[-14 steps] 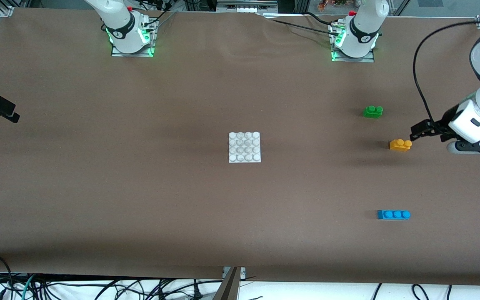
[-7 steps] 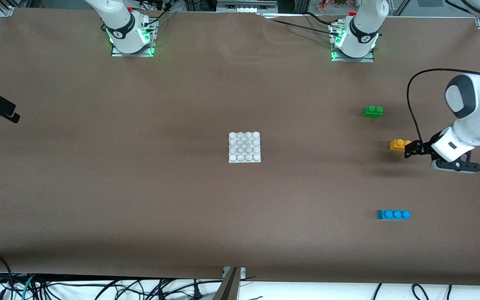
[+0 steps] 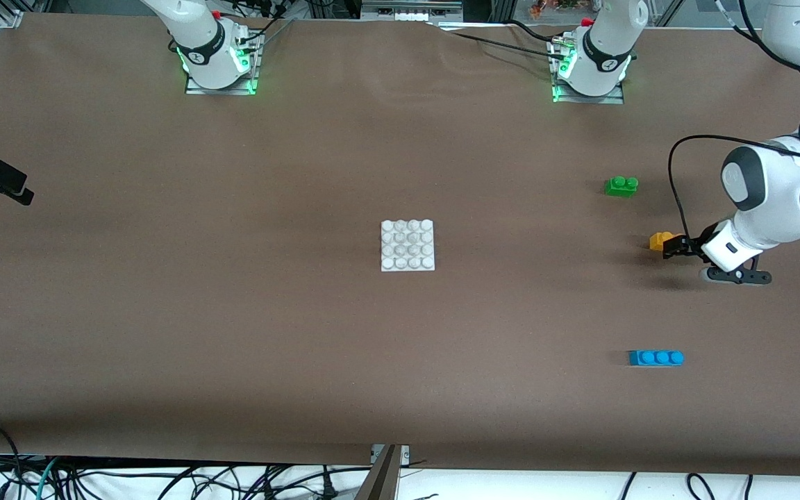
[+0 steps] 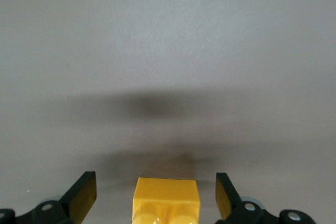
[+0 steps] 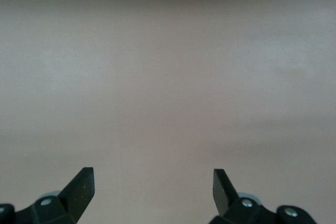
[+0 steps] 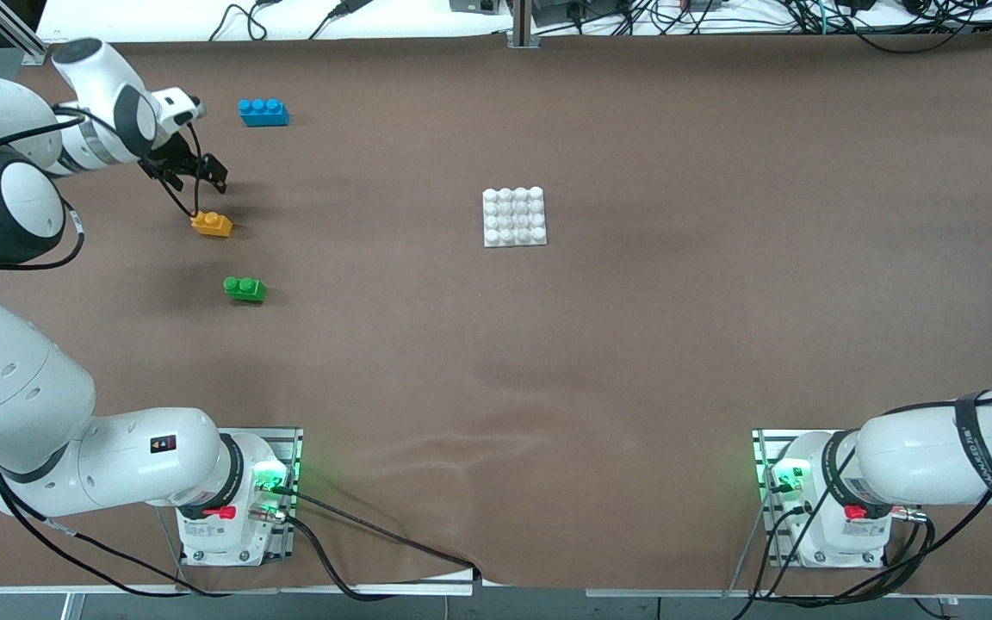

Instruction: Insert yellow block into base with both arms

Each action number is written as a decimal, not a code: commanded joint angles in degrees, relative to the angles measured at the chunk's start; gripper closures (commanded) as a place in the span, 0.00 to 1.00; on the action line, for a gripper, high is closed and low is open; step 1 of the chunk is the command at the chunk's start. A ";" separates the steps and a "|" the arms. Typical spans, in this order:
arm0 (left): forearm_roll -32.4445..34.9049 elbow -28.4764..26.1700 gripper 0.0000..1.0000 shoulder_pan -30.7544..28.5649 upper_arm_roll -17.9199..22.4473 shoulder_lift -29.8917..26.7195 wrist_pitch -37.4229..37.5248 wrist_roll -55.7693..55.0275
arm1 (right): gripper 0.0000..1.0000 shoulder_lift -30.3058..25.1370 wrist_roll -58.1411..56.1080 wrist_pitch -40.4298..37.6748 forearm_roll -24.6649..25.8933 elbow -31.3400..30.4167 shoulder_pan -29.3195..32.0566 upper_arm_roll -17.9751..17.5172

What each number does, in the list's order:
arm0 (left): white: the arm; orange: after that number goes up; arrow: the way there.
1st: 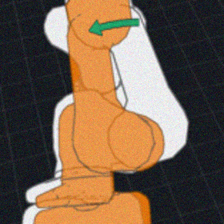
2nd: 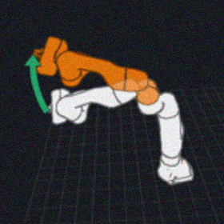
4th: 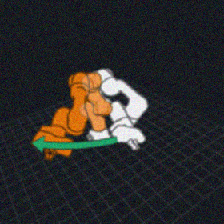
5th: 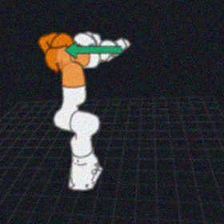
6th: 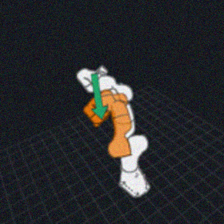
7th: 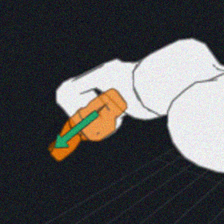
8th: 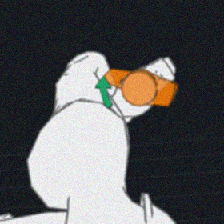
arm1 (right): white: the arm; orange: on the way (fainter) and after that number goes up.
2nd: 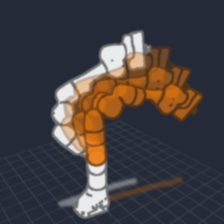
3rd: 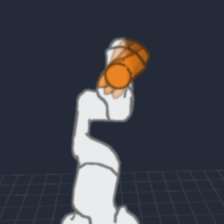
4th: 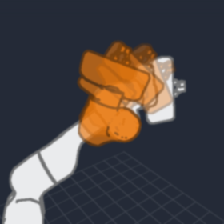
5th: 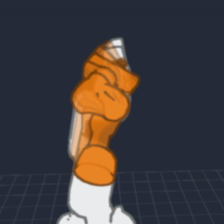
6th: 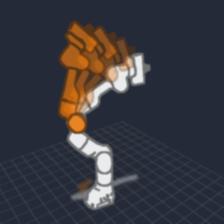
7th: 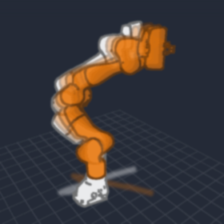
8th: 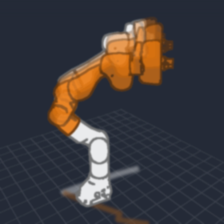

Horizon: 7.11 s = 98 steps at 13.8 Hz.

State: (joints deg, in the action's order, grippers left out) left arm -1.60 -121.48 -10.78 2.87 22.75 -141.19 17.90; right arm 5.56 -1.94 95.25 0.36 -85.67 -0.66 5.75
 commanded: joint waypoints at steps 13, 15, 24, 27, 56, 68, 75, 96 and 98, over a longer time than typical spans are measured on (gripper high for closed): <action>0.20 -8.42 0.00 -0.73 -0.33 -2.00 -4.53 0.03 | 0.00 -0.28 -0.79 0.11 -0.28 -0.28 0.39 -0.30; 0.20 -8.68 0.02 -0.73 -0.33 -2.35 -4.44 0.03 | 0.00 -0.28 -0.79 0.11 -0.28 -0.28 0.48 -0.30; 0.20 -8.42 1.00 -0.82 -0.33 -4.45 -4.01 0.47 | 0.00 -0.28 -0.79 0.11 -0.28 -0.28 0.48 -0.30; -1.37 -7.37 1.00 0.32 -0.76 -9.55 0.38 -1.45 | 0.00 -0.28 -0.79 0.11 -0.28 -0.28 0.57 -0.30; -6.92 31.74 1.00 51.65 -5.42 16.71 9.71 -66.32 | 0.00 0.15 -0.70 0.11 -0.28 -0.28 0.75 -0.21; -4.64 34.38 1.00 52.53 -4.98 20.84 9.09 -65.97 | 0.00 0.15 -0.61 0.20 -0.28 -0.28 0.75 -0.21; -3.85 34.12 1.00 52.71 -4.98 21.81 9.09 -66.15 | 0.00 0.15 -0.61 0.20 -0.28 -0.28 0.75 -0.21; -5.25 16.38 0.00 30.06 -5.51 -16.73 27.70 -43.86 | 0.00 0.51 -0.08 0.20 -0.10 -0.19 0.75 -0.21; -4.55 16.37 0.00 24.78 -5.42 -22.10 36.47 -36.13 | 0.00 0.51 -0.17 0.29 -0.01 -0.19 0.75 -0.21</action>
State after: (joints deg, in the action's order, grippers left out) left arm -6.65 -100.09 17.95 -1.54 8.22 -109.14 -24.66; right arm 6.35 -1.95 95.30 0.36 -85.69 -0.39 5.86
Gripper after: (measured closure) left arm 0.000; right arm 0.000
